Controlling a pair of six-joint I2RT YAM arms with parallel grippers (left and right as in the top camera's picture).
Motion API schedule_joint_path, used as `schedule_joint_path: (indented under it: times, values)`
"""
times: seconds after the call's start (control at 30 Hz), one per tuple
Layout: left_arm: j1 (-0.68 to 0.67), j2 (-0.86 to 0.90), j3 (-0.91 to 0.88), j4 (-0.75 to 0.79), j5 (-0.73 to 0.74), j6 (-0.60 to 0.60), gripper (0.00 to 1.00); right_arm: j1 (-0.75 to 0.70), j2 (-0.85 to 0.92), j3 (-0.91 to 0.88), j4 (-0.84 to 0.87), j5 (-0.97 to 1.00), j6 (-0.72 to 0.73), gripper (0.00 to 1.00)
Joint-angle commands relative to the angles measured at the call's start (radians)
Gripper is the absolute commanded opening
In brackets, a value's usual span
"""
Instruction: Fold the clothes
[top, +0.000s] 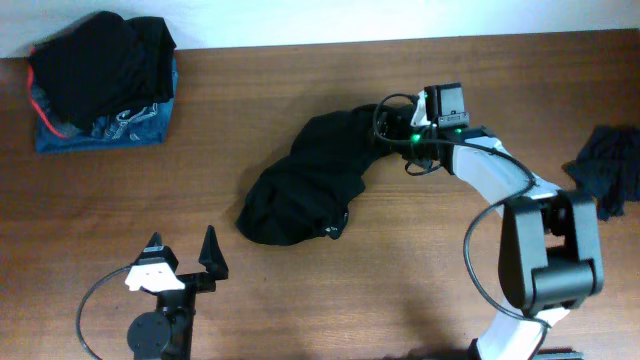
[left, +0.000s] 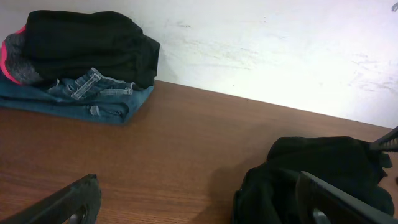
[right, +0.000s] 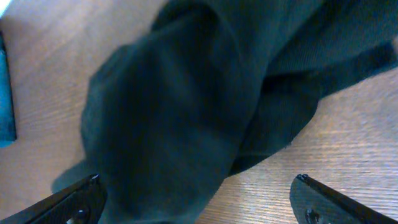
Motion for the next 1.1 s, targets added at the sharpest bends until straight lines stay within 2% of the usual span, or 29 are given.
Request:
schedule_joint_path:
  times: [0.0,0.27,0.4,0.7,1.07]
  values:
    - [0.004,-0.005,-0.007,0.0,-0.003,0.01,0.99,0.003,0.012,0.014,0.007,-0.048,0.018,0.99]
    - [0.004,-0.005,-0.007,0.0,-0.003,0.01,0.99,0.08,0.014,0.014,0.044,-0.028,0.022,0.99]
    - [0.004,-0.005,-0.007,0.0,-0.003,0.01,0.99,0.106,0.019,0.014,0.045,0.03,0.068,0.99]
    - [0.004,-0.005,-0.007,0.0,-0.003,0.01,0.99,0.105,0.065,0.014,0.06,0.13,0.067,0.99]
    - [0.004,-0.005,-0.007,0.0,-0.003,0.01,0.99,0.106,0.081,0.014,0.096,0.129,0.068,0.98]
